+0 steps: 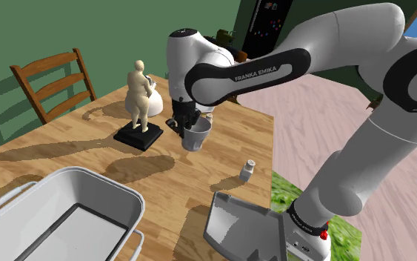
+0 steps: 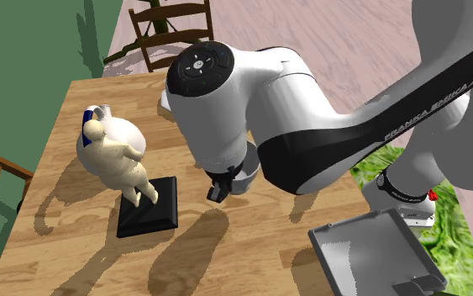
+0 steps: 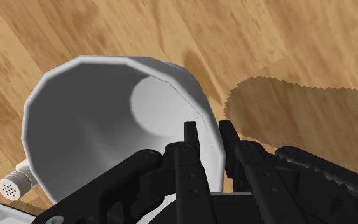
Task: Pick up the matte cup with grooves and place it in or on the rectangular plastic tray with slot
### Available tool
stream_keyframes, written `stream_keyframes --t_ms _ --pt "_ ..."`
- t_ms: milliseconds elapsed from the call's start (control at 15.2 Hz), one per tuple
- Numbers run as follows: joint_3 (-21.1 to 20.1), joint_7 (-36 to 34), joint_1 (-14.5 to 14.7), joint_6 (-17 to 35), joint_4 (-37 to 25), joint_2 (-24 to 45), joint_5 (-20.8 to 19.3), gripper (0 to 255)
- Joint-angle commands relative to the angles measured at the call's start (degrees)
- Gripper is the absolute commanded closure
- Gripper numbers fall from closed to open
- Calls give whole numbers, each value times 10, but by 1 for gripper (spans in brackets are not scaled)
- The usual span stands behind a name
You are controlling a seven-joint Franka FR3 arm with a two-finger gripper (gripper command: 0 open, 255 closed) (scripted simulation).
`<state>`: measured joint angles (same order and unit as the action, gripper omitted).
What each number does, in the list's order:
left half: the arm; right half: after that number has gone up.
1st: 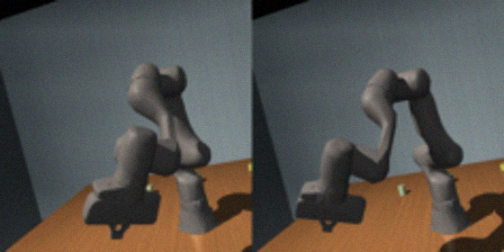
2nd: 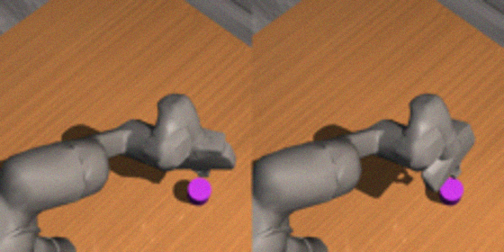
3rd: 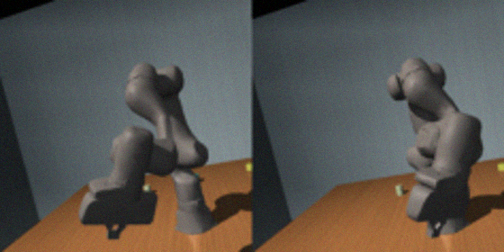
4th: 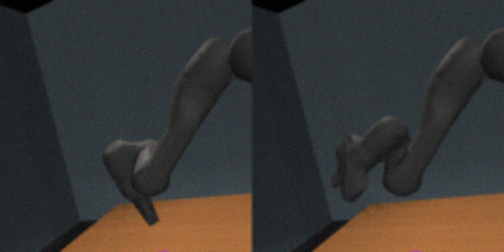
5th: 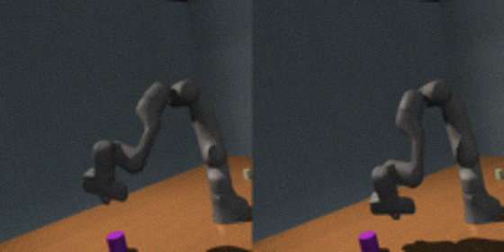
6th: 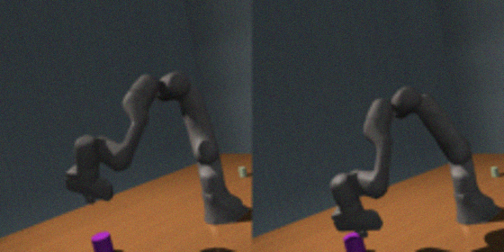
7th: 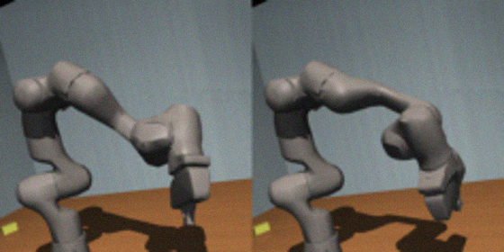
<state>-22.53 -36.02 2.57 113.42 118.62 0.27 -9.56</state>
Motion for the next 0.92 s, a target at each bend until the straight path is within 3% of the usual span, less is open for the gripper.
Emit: stream_keyframes --t_ms 0,858 --pt "0 4 0 -13 -8 -7 4 255" --pt "1 25 -1 -109 -82 -31 17 255"
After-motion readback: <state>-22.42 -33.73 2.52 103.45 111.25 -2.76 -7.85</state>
